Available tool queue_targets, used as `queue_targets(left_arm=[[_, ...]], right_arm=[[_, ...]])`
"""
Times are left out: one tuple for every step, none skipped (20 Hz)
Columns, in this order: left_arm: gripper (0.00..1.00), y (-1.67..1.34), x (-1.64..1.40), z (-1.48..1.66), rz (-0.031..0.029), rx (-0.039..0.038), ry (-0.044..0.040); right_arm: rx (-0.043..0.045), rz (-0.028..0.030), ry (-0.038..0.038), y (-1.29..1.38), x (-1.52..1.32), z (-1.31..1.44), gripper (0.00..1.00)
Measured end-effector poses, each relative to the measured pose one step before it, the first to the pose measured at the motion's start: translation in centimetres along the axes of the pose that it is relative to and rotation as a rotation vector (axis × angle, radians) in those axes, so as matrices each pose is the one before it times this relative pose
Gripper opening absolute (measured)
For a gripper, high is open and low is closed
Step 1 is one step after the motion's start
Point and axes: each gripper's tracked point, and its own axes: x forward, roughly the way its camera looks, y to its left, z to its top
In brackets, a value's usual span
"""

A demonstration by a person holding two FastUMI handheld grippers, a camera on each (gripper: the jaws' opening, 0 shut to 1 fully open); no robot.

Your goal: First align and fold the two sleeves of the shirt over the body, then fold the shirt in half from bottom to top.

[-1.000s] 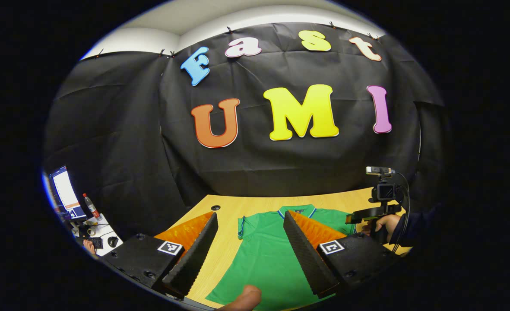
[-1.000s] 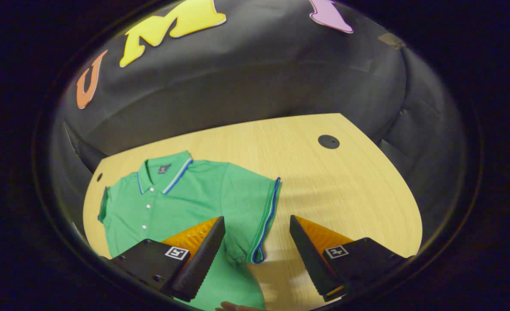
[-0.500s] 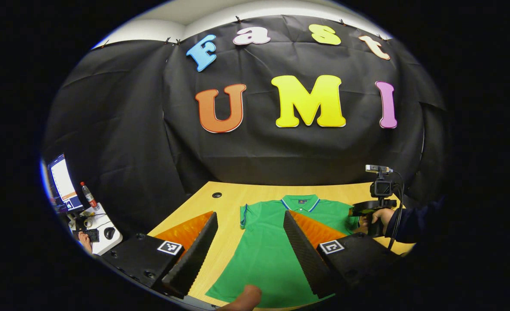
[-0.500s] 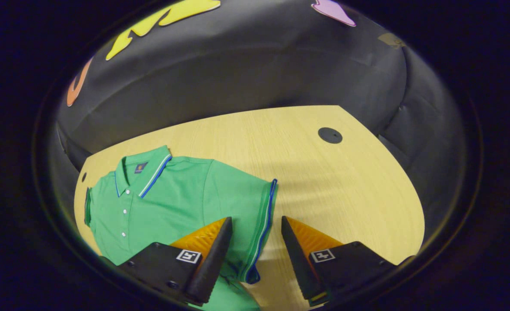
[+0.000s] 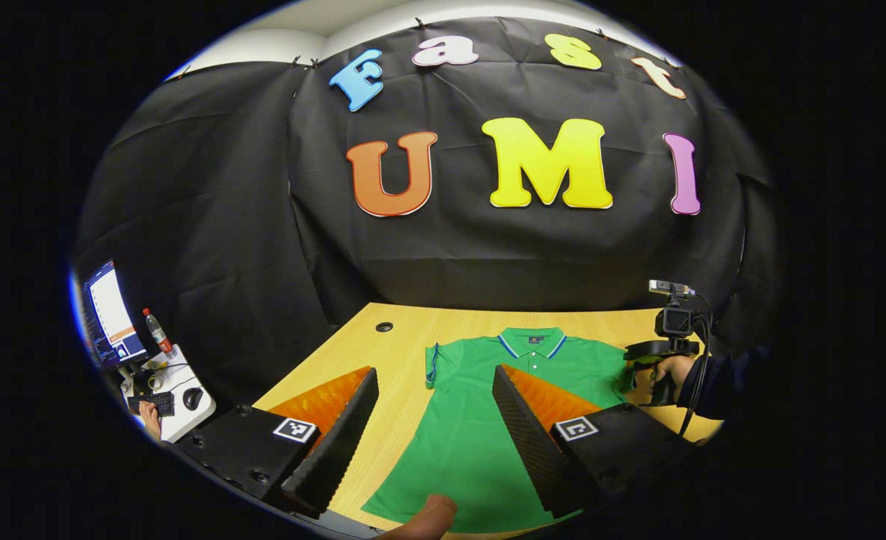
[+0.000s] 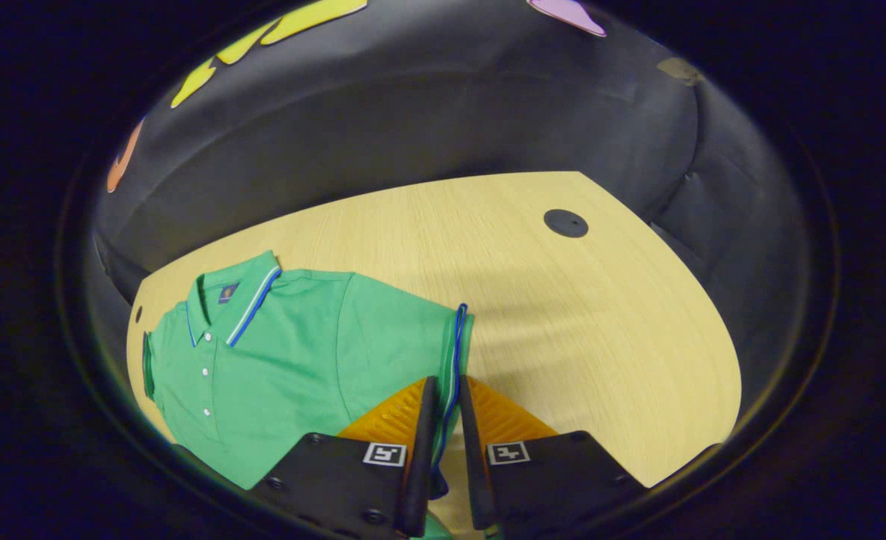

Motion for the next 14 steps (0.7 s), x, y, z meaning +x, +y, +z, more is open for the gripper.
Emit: queue_targets(left_arm=[[1.00, 0.195, 0.019, -0.099, 0.00276, -0.00093, 0.00105], [0.99, 0.113, -0.014, -0.008, 0.00203, -0.00032, 0.00148], [0.99, 0.103, -0.066, -0.136, 0.00214, 0.00097, -0.00009], [0.99, 0.261, -0.048, 0.089, 0.00439, 0.00003, 0.00027], [0.99, 0.132, -0.075, -0.252, 0.00166, -0.00050, 0.00319], [0.99, 0.308, -0.147, 0.091, 0.00505, 0.00067, -0.00047], [0.99, 0.199, -0.006, 0.082, 0.00163, 0.00158, -0.00180], [0.99, 0.349, -0.079, 0.058, 0.00269, 0.00154, -0.00322], [0.99, 0.061, 0.051, -0.241, 0.00128, -0.00059, -0.00068], [0.99, 0.146, 0.019, -0.060, -0.00081, -0.00216, 0.00090], [0.99, 0.356, -0.078, -0.068, -0.00106, -0.00294, 0.00160], [0.99, 0.115, -0.068, -0.069, 0.00047, -0.00350, 0.00410], [0.99, 0.175, -0.029, -0.276, -0.00044, -0.00357, 0.00476], [0.99, 0.236, -0.009, -0.060, 0.00273, -0.00281, 0.00368]], right_arm=[[-0.00043, -0.00287, -0.00080, -0.087, -0.013, 0.016, 0.25], [-0.00253, -0.00664, 0.00341, -0.130, -0.160, 0.075, 0.21], [-0.00072, 0.00223, -0.00043, 0.090, 0.272, -0.139, 0.19], [-0.00235, 0.01303, 0.00172, 0.188, -0.121, -0.125, 0.17], [-0.00488, -0.01424, -0.00363, -0.333, 0.214, -0.065, 0.14], [0.01062, 0.00936, -0.00277, 0.023, -0.377, 0.148, 0.09], [0.00704, 0.00108, -0.00116, 0.003, 0.023, 0.044, 0.09], [-0.00065, -0.03872, -0.00794, -1.058, -0.075, 0.157, 0.10], [0.00466, 0.00038, -0.00461, 0.081, -0.304, 0.234, 0.04], [-0.00095, 0.00297, -0.00623, 0.148, -0.197, 0.193, 0.07], [-0.01386, 0.00051, -0.01191, 0.020, -0.279, 0.311, 0.00], [-0.02158, 0.00715, -0.01392, 0.282, -0.285, 0.358, 0.04], [-0.02742, 0.01441, -0.01312, 0.518, -0.279, 0.360, 0.04], [-0.03284, 0.01425, -0.01225, 0.462, -0.223, 0.300, 0.04]])
